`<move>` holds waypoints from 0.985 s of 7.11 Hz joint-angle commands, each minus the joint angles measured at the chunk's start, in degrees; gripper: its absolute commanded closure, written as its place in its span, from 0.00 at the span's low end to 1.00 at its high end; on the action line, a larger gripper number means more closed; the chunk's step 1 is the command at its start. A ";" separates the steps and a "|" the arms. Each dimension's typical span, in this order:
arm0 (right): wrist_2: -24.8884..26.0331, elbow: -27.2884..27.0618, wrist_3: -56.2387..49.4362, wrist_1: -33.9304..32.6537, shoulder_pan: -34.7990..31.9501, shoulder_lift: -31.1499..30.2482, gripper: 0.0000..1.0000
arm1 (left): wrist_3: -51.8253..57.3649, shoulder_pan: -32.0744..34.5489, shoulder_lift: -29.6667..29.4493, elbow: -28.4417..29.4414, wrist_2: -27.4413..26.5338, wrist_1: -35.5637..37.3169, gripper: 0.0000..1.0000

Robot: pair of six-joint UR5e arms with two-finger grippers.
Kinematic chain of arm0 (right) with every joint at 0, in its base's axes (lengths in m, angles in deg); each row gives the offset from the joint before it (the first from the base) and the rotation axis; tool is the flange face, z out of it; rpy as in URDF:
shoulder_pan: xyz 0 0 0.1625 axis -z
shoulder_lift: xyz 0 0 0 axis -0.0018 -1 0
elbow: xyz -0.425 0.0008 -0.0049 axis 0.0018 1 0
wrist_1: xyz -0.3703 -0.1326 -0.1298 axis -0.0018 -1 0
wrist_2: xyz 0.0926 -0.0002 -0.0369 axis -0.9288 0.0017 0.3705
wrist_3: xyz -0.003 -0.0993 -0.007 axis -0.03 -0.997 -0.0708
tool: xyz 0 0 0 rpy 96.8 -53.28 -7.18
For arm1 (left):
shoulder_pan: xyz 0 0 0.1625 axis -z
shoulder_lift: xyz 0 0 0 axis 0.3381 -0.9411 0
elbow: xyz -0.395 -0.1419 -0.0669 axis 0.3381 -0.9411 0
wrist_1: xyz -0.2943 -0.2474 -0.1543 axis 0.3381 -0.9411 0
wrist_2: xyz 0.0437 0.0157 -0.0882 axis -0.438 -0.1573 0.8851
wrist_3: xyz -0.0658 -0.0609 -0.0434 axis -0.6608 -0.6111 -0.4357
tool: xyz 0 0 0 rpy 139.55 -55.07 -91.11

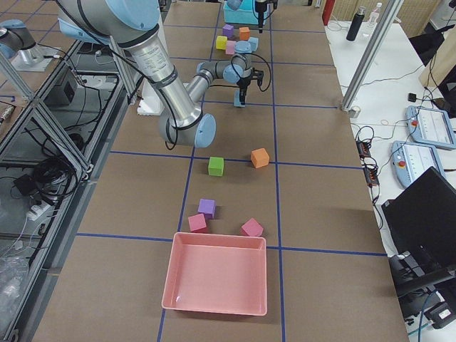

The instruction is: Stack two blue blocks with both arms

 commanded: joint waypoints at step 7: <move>-2.64 -1.46 -3.99 1.15 -3.75 0.49 0.00 | 0.32 -5.25 -0.33 3.41 -3.24 -0.57 0.02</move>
